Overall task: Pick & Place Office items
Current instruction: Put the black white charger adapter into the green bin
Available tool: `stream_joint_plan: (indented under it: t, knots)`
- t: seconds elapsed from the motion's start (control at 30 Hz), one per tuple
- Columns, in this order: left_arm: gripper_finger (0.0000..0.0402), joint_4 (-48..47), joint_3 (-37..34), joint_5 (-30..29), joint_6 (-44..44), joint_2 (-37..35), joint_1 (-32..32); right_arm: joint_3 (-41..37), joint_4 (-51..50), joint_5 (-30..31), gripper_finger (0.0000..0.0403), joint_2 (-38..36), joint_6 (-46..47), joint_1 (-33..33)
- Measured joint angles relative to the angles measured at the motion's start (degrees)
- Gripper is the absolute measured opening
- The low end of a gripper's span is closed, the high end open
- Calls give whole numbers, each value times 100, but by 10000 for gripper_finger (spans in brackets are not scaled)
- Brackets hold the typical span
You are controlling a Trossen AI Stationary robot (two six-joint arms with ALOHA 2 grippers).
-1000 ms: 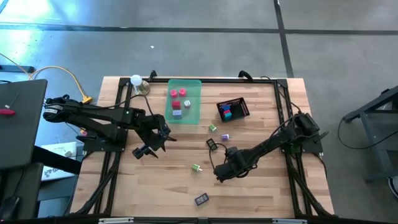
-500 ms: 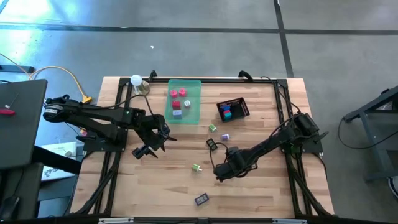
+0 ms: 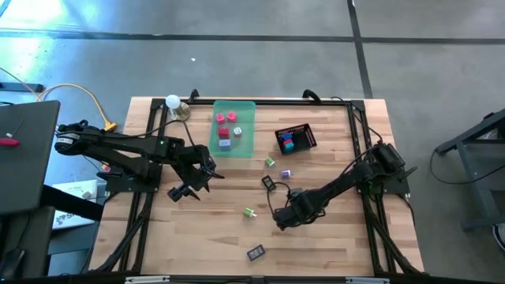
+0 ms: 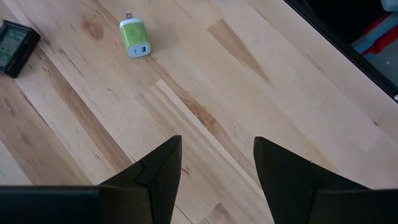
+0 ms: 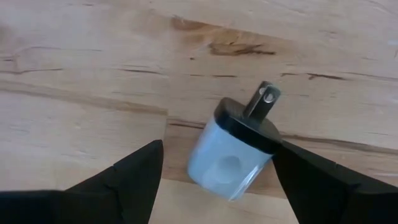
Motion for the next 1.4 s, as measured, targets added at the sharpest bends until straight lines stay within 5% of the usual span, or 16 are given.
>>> stream_joint_plan:
  t: [0.27, 0.7, 1.4]
  knots:
    - [193, 0, 0, 0, 91, 2, 0, -4, -10, -50, 253, 0, 38, 0]
    - [193, 0, 0, 0, 113, 2, -2, -4, -170, -30, 122, 0, -378, 11]
    - [193, 114, 0, 334, -52, 1, -2, -7, -124, 502, 121, 4, -816, 263]
